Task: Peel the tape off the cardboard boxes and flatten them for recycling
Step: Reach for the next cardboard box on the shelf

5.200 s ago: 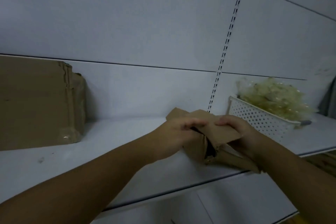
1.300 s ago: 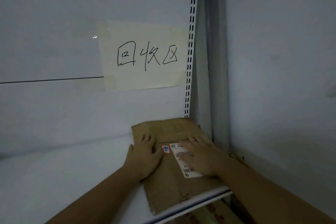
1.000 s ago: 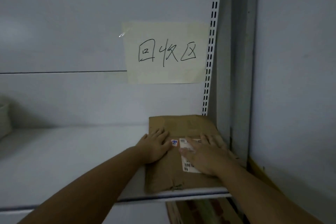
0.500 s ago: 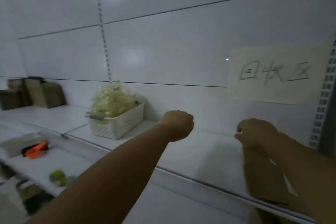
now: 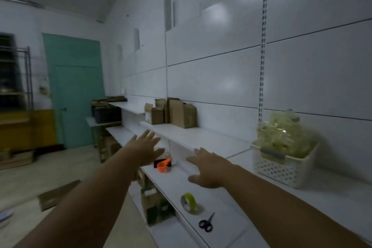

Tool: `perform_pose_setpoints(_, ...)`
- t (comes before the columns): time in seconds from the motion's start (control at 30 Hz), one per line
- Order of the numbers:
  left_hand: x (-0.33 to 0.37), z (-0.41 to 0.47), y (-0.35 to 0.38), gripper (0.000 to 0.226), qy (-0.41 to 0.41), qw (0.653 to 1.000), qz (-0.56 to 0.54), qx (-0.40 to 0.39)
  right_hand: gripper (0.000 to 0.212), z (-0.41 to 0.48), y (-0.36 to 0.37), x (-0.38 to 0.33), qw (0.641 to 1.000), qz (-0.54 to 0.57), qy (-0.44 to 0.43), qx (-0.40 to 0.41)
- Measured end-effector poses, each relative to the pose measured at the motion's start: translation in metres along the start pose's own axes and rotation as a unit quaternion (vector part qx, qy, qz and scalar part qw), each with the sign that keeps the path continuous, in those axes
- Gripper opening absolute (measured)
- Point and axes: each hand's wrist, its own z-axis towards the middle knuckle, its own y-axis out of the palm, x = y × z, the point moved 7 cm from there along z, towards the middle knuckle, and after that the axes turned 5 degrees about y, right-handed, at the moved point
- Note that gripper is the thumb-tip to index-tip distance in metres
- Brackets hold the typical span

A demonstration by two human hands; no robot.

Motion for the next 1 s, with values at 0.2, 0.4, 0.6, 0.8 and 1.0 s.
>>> perform_pose_setpoints(0.2, -0.084, 0.043, 0.037, 0.061, -0.032, 0.999, -0.033, -0.002, 0.067, 0.091, 0.04, -0.045, 0.999, 0.015, -0.036, -0.018)
perform_pose_setpoints(0.4, -0.12, 0.118, 0.088, 0.062, -0.008, 0.999, -0.039, -0.024, 0.064, 0.191, 0.067, -0.036, 0.998, 0.02, -0.052, -0.007)
perform_pose_setpoints(0.6, -0.173, 0.216, 0.101, 0.061, -0.038, 0.998, 0.0, -0.049, 0.067, 0.305, 0.083, 0.011, 0.999, 0.006, -0.05, 0.005)
perform_pose_setpoints(0.8, -0.189, 0.313, 0.11, 0.06, -0.016, 0.999, -0.044, 0.009, 0.063, 0.409, 0.071, 0.036, 0.998, 0.043, -0.046, 0.019)
perform_pose_setpoints(1.0, -0.205, 0.383, 0.165, 0.062, -0.039, 0.992, -0.094, -0.077, 0.066, 0.469, 0.092, 0.089, 1.0, 0.002, -0.013, 0.011)
